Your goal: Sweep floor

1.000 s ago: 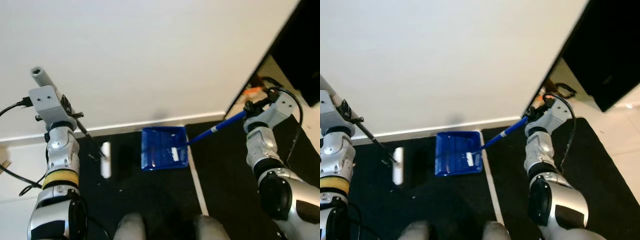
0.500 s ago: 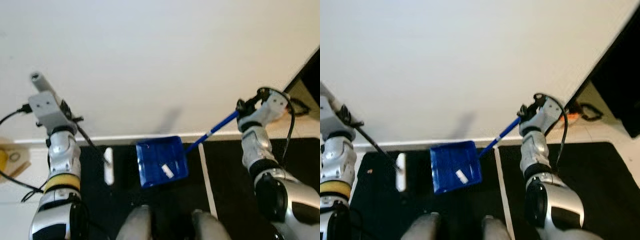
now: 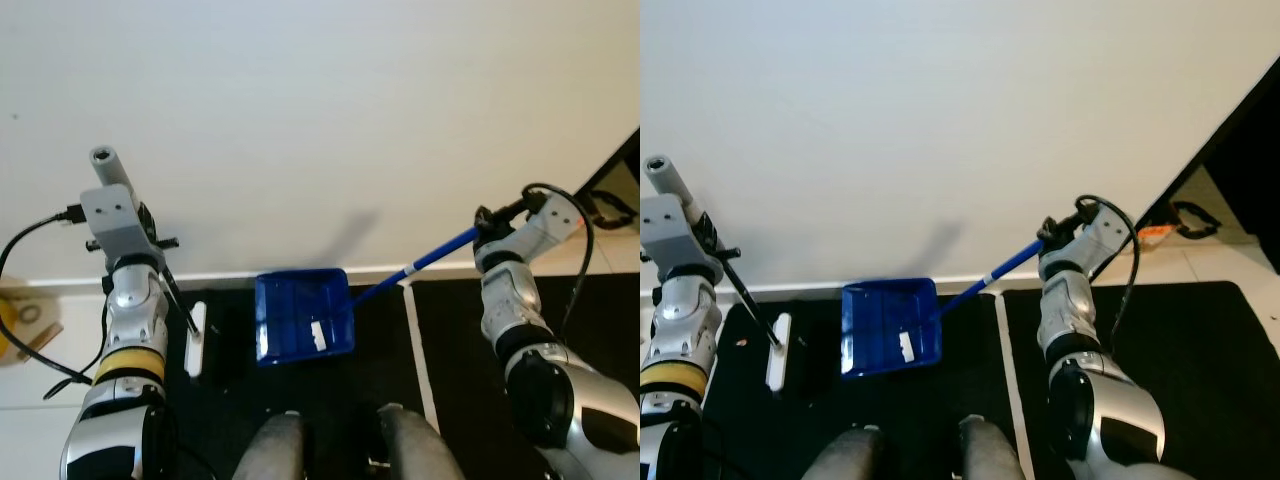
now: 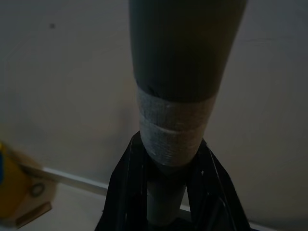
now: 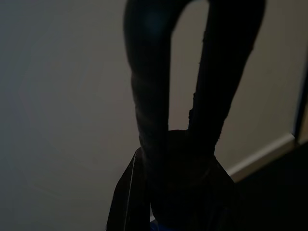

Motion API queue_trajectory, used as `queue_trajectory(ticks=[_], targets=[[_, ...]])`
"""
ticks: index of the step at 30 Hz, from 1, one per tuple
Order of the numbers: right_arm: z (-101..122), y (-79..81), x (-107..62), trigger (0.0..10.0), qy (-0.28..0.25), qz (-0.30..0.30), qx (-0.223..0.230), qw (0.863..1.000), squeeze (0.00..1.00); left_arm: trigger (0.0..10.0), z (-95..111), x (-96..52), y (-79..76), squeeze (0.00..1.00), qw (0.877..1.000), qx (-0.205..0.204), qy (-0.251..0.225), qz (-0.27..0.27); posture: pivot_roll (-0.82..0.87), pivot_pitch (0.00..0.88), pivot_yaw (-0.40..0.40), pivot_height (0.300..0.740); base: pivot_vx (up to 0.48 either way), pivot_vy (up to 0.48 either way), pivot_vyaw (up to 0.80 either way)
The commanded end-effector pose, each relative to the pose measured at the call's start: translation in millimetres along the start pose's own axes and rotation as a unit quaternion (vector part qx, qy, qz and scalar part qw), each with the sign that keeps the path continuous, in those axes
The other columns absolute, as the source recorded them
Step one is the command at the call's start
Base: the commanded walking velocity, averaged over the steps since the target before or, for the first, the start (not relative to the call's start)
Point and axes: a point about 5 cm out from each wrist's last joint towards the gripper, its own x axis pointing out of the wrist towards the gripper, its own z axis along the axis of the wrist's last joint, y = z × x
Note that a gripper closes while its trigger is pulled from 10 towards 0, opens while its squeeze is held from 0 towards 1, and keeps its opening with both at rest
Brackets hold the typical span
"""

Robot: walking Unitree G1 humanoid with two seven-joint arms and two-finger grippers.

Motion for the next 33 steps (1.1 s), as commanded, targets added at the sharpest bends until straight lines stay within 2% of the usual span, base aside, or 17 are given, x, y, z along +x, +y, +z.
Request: queue_trajectory(ticks=[1, 3, 7, 12, 16, 20, 33], targets=[[0.8, -2.5, -0.5, 10.0, -0.007, -0.011, 0.031, 0.999, 0.0, 10.0, 5.2, 0.3, 3.2, 0.0, 1.0, 0.005, -0.019, -0.002, 0.09, 0.052, -0.021, 0.74, 0.0, 0.0, 0.0], [-3.0, -6.7, -3.2, 10.0, -0.006, -0.022, 0.054, 0.998, 0.0, 10.0, 4.4, 0.7, 7.5, 0.0, 1.0, 0.009, -0.016, -0.004, 0.09, 0.055, -0.014, 0.74, 0.0, 0.0, 0.0], [-5.1, -14.6, -6.1, 10.0, -0.004, -0.036, 0.075, 0.997, 0.0, 10.0, 3.9, 0.7, 6.3, 0.0, 0.999, 0.012, -0.016, -0.028, 0.1, 0.058, -0.015, 0.74, 0.0, 0.0, 0.0], [-2.3, -23.6, -8.1, 10.0, -0.009, -0.038, 0.059, 0.997, 0.0, 10.0, 2.9, -0.2, 1.8, 0.0, 0.999, 0.014, -0.016, -0.039, 0.09, 0.062, -0.014, 0.74, 0.0, 0.109, 0.0], [1.7, -50.3, -17.1, 10.0, -0.017, -0.059, 0.034, 0.998, 0.0, 10.0, -0.3, -2.2, -9.5, 0.0, 0.998, 0.015, -0.011, -0.058, 0.09, 0.073, -0.015, 0.74, 0.0, 0.452, 0.0], [4.4, -60.5, -20.5, 10.0, -0.022, -0.068, 0.032, 0.997, 0.0, 10.0, -0.5, -1.8, -11.9, 0.0, 0.998, 0.004, -0.008, -0.056, 0.08, 0.077, -0.013, 0.74, 0.0, 0.48, 0.0], [8.9, -58.2, -17.3, 10.0, -0.029, -0.072, 0.042, 0.996, 0.0, 10.0, 7.4, 3.1, -14.4, 0.0, 0.998, 0.001, -0.02, -0.065, 0.08, 0.076, -0.005, 0.74, 0.0, 0.48, 0.0]])
